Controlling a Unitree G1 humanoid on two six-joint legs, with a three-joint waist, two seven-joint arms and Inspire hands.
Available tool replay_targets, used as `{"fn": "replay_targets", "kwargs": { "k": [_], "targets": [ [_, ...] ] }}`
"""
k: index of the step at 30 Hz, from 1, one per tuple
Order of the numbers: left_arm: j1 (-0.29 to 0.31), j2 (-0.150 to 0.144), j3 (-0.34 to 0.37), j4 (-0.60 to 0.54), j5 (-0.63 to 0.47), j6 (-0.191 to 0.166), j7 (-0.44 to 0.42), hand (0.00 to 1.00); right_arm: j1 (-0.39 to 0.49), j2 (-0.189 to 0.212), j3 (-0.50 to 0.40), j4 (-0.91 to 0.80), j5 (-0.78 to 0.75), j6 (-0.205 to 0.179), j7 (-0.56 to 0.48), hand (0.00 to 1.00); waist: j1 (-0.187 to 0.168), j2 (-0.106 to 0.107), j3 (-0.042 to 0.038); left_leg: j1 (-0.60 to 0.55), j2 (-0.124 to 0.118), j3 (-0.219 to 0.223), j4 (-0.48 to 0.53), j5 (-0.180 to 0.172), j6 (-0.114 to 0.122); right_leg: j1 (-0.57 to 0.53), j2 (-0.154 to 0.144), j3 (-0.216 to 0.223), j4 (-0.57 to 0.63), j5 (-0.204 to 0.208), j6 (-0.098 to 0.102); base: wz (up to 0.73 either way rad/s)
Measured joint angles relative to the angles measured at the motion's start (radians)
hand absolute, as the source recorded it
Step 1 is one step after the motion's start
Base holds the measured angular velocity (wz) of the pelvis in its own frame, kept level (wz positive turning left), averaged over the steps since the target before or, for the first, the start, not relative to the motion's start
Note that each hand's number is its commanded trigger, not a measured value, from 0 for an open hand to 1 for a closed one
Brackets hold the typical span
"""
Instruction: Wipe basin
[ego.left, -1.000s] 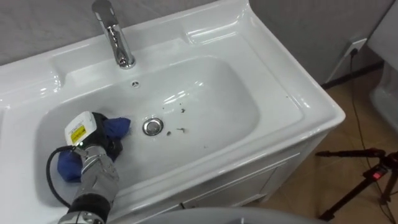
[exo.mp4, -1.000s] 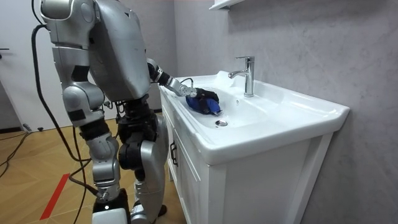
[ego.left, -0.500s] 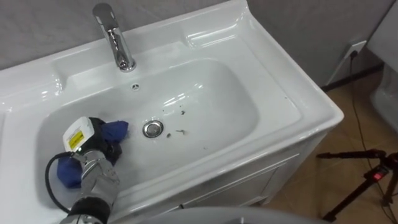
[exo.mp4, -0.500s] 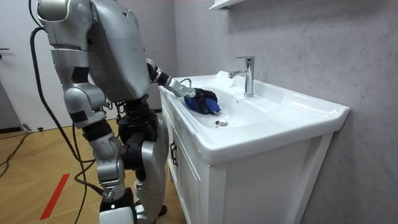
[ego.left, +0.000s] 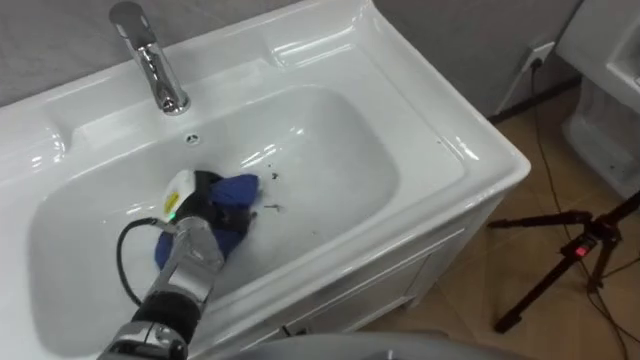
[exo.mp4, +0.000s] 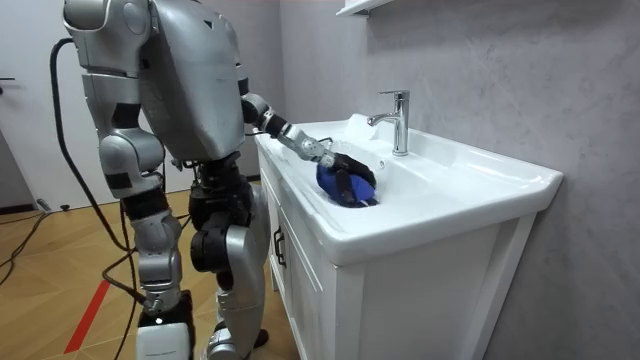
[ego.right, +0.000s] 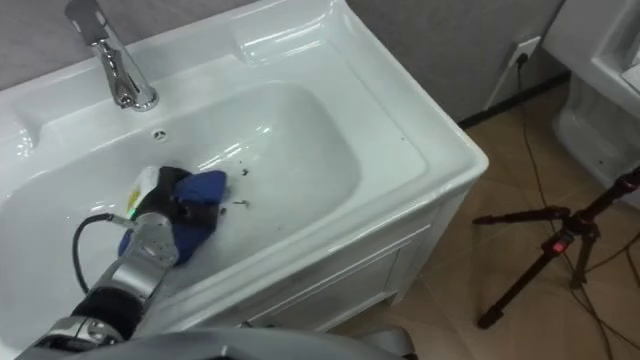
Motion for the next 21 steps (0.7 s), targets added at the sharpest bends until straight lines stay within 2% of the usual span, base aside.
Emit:
{"fn": "replay_targets", "kwargs": {
  "k": [1,4,7,16,18,21],
  "targets": [
    [-0.012,0.001,-0.027,-0.029,-0.034,0.002,-0.023,1.0,0.0,-0.006,0.003,0.002,0.0,0.0,0.0,0.0,-0.02,0.006,0.003,-0.006,-0.001,0.0,0.0,0.0,0.0,-0.008,0.0,0.0,0.0,0.001,0.0,-0.04],
    [-0.024,0.002,-0.088,-0.098,-0.053,0.005,-0.07,1.0,0.01,-0.016,0.02,0.017,0.005,0.012,0.002,0.0,-0.042,0.018,0.0032,-0.008,-0.001,0.007,0.0,0.0,0.0,-0.01,-0.001,0.004,0.002,0.002,-0.001,-0.05],
    [-0.032,0.011,-0.095,-0.106,-0.059,0.008,-0.108,1.0,0.016,-0.018,0.018,0.017,0.005,0.014,0.014,0.0,-0.054,0.021,0.0033,-0.003,-0.002,0.014,-0.001,0.0,0.0,0.002,-0.003,-0.002,-0.002,0.002,-0.001,0.02],
    [-0.041,0.009,-0.095,-0.117,-0.077,0.02,-0.17,1.0,-0.006,-0.025,0.02,0.006,0.028,0.019,0.036,0.0,-0.054,0.013,0.0033,-0.004,-0.013,0.015,-0.001,-0.001,0.001,0.013,-0.017,-0.021,-0.017,-0.002,0.006,0.07],
    [-0.041,0.01,-0.095,-0.145,-0.086,0.043,-0.197,1.0,-0.011,-0.024,0.028,0.006,0.031,0.021,0.045,0.0,-0.053,0.014,0.0029,-0.013,-0.013,0.014,0.0,-0.001,0.001,0.007,-0.017,-0.025,-0.018,-0.003,0.006,0.09],
    [-0.047,0.012,-0.096,-0.155,-0.086,0.048,-0.218,1.0,-0.023,-0.024,0.03,0.017,0.031,0.027,0.053,0.0,-0.054,0.015,0.0026,-0.021,-0.013,0.003,0.0,-0.001,0.001,0.003,-0.017,-0.029,-0.017,-0.003,0.006,0.08]
  ]
}}
